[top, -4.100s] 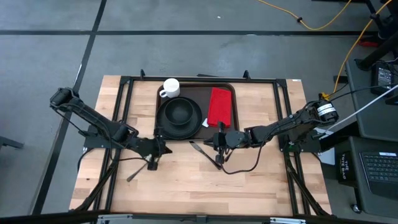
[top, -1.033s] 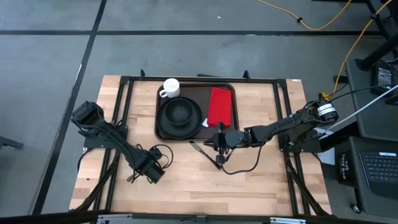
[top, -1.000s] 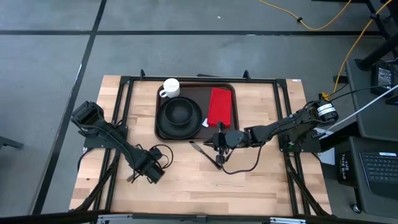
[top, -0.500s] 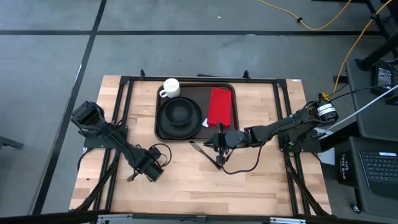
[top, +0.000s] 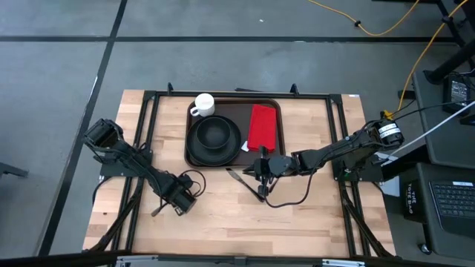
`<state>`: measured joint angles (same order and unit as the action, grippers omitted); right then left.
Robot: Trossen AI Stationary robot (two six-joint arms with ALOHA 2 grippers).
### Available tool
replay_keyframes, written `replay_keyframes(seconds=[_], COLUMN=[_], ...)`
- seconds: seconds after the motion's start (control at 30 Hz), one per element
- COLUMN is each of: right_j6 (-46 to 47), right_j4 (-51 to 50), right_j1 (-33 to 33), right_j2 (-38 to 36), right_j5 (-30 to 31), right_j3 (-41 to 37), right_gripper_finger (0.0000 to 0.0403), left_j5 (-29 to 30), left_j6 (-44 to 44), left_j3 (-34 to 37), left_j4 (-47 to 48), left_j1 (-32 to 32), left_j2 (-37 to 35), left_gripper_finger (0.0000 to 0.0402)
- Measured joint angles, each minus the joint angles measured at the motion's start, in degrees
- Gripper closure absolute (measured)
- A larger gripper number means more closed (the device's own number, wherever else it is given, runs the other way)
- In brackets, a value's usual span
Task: Set up tray
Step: Put the black fork on top of the red table napkin on the brown serving tray
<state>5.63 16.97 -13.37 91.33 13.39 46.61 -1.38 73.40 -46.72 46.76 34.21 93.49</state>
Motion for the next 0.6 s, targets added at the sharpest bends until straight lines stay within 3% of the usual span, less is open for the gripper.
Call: replay_keyframes(seconds=[0.17, 0.43, 0.6], right_j6=[-0.09, -0.09, -0.09], right_j4=[0.0, -0.02, -0.02], right_j1=[0.0, 0.0, 0.0], right_j2=[0.0, 0.0, 0.0], right_j5=[0.0, -0.01, 0.0], right_j3=[0.0, 0.0, 0.0], right_gripper_finger=[0.037, 0.037, 0.037], left_j5=[0.61, 5.18, 12.5], left_j6=[-1.24, -2.22, -1.5], left_j3=[0.0, 0.06, 0.32], left_j4=[-0.49, -1.71, -1.31], left_j1=[-0.34, 0.01, 0.17], left_j2=[0.04, -1.32, -3.01], left_gripper_finger=[0.029, 0.038, 0.0393])
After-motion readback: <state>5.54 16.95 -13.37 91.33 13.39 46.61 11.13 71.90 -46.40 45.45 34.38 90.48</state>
